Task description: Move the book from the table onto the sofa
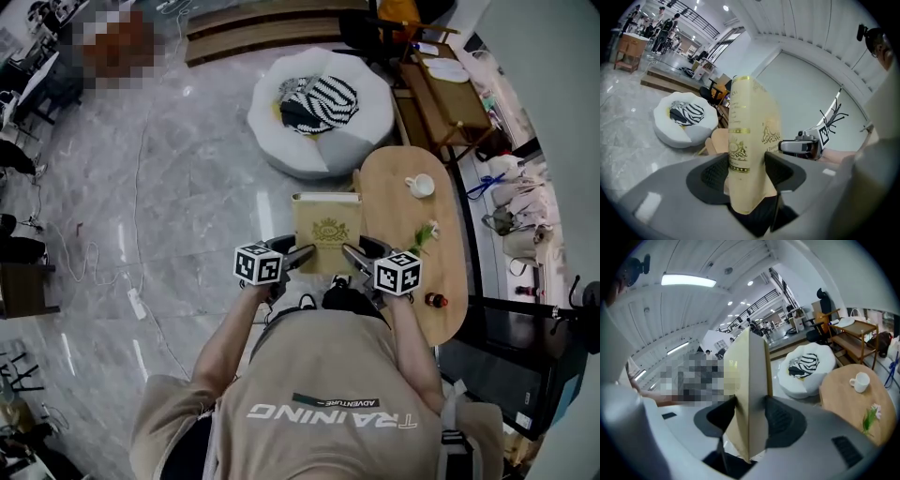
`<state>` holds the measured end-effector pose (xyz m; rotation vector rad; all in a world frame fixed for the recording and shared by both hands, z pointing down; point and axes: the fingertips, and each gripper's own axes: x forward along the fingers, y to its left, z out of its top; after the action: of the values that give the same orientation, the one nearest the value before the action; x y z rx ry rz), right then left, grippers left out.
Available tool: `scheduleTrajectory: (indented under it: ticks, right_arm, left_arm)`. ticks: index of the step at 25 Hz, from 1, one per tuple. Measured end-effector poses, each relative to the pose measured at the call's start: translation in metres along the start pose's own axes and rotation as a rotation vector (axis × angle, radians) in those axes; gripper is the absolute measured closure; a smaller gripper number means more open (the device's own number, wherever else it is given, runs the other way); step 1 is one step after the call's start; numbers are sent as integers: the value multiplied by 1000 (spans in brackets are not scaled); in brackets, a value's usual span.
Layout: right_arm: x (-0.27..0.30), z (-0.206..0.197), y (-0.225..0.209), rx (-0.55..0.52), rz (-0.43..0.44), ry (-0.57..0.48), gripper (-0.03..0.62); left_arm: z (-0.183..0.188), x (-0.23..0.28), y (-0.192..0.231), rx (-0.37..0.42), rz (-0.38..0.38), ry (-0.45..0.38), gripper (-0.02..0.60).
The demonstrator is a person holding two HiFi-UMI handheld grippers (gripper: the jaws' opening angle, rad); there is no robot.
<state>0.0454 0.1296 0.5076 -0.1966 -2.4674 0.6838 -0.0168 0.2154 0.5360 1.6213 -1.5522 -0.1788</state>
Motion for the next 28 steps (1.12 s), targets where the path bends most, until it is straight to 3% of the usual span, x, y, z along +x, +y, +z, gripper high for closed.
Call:
scheduleTrajectory:
  ticks: [12,22,28]
  right_arm:
    - [21,65,-64,-26,116,-9,388]
    - [38,83,-113,10,182,-1,390]
    - [56,101,-126,17,197,21,390]
  left_arm:
    - [68,46,18,-14,111,-46,342]
    - [93,85,36,-28,185,-30,342]
    - [111,93,54,-50,188,-41,342]
